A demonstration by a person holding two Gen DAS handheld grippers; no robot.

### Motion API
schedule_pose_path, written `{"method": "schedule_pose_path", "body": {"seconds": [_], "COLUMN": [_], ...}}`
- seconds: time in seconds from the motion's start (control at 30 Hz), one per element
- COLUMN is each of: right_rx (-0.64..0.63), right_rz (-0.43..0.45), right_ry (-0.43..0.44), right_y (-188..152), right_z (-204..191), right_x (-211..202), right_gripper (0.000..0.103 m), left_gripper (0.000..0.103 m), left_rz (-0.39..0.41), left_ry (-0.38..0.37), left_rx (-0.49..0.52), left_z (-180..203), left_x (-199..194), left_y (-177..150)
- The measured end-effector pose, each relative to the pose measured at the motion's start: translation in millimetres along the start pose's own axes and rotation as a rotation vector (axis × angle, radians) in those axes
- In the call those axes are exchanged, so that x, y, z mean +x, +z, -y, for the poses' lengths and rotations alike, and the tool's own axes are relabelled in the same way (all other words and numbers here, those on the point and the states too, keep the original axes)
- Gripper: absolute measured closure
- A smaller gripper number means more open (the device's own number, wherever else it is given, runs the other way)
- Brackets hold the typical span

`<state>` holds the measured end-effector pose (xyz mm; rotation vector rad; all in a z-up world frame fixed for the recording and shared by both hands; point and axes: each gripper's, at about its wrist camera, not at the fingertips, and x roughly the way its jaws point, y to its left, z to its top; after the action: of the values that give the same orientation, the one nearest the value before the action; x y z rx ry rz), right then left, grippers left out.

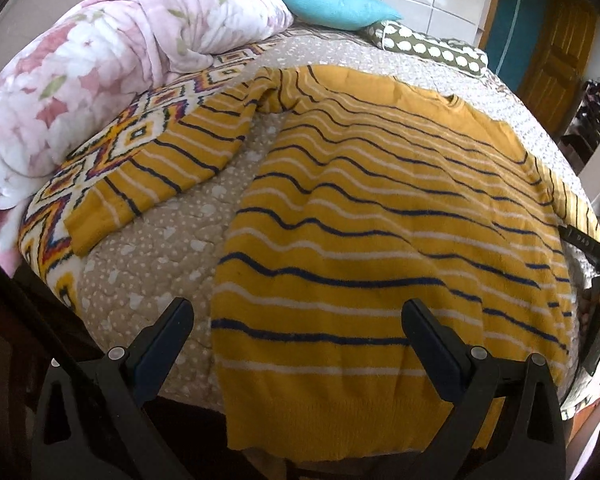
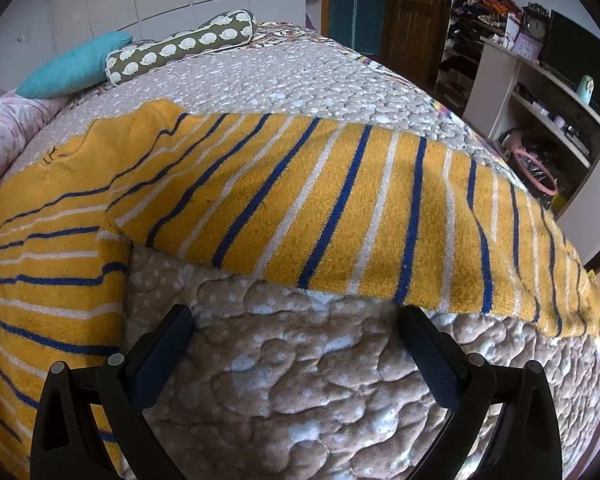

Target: Fold small clothes

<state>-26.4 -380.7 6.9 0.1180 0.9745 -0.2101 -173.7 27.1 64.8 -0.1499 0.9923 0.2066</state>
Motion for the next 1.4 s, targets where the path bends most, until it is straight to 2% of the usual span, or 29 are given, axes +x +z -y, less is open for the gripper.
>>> {"method": "schedule_pose_path", "body": {"seconds": [0.53,0.8,1.07,1.4], "right_rx": [0.029,-0.009,-0.009,0.044], "right_rz": [0.046,0.033,0.035,0.044], "right_ry": [0.052,-0.004,-0.004,0.074], "right_y": [-15.5,-15.4,-16.0,-15.5], "right_z": [4.8,-1.5,0.0,8.2], "right_x": [-14.7,-14.3,-15.5,-17.2], "right_gripper": [0.0,0.0,0.0,0.0], "left_gripper": [0.0,0.0,0.0,0.0], "left_rz": [-0.095,-0.095,-0.086,-0.078], "left_ry": [0.009,0.023,0.054,0.07], "left_rx": [0.027,0.036,0.049,0.047], "left_z": [3.7,5.4,9.9,11.7], "left_x": [39.1,48.5,51.7,53.0], "left_y": [-8.2,-11.9,-12.8,-13.5]}}
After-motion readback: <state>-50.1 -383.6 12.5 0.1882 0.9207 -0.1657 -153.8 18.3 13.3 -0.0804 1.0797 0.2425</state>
